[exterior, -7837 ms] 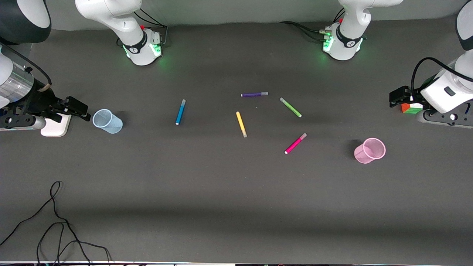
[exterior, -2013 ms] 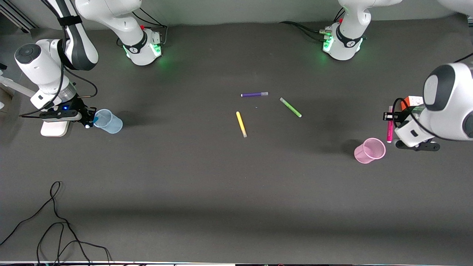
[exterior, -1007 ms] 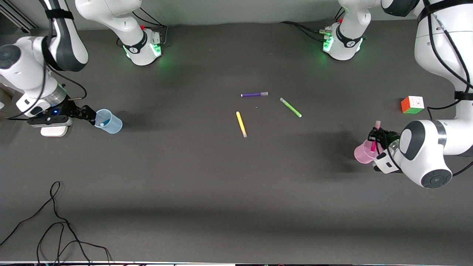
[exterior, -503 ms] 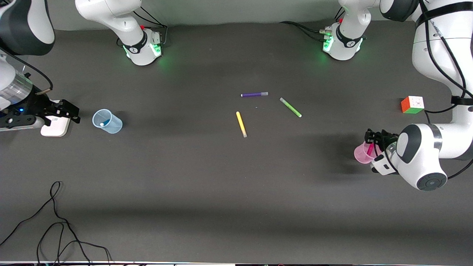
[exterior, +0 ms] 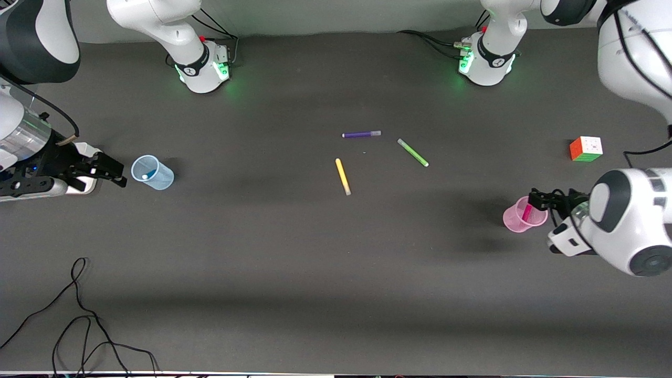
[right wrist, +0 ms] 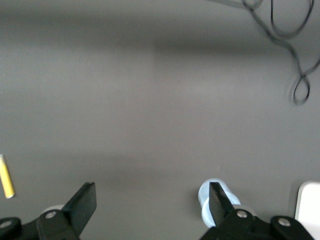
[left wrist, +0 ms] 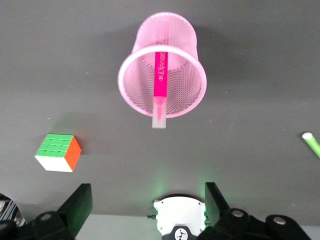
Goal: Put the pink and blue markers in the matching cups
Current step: 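Release the blue marker into the blue cup and open the right gripper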
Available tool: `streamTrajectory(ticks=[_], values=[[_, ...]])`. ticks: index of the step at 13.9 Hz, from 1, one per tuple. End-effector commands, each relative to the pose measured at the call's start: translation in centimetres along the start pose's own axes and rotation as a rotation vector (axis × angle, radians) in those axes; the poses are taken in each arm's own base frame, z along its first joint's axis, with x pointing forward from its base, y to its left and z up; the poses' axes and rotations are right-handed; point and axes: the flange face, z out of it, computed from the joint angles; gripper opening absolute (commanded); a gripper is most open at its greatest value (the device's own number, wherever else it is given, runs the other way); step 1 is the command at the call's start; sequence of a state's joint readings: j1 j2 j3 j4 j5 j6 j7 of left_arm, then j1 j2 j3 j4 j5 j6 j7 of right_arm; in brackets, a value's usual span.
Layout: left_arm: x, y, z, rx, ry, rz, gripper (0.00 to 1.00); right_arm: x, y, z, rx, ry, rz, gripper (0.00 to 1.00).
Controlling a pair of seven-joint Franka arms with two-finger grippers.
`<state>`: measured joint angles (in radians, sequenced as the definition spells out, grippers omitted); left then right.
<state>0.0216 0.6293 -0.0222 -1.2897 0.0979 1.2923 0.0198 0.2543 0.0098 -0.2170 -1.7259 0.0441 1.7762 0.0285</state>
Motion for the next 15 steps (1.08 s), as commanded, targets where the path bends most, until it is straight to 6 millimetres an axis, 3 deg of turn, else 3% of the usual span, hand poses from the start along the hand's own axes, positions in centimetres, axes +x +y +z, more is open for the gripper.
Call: streamTrajectory(ticks=[1, 3, 7, 13, 15], values=[[-5.0, -0.3, -4.7, 0.002, 0.105, -0.014, 1.0, -0.6, -0.9, -0.9, -0.015, -0.063, 0.11, 1.0], [-8.1, -0.1, -6.5, -0.02, 0.217, -0.008, 1.0, -1.2, -2.9, -1.0, -0.074, -0.057, 0.12, 1.0], [-14.9, 0.4, -7.6, -0.032, 0.42, -0.008, 1.0, -2.3, -2.8, -0.9, -0.064, -0.009, 0.124, 1.0], [-19.8, 4.3, -11.7, -0.05, 0.502, 0.041, 1.0, -3.3, -2.3, -0.4, -0.049, -0.002, 0.104, 1.0], [-20.8, 4.5, -12.6, -0.067, 0.49, 0.048, 1.0, -3.0, -2.4, 0.0, -0.049, -0.006, 0.094, 1.0]])
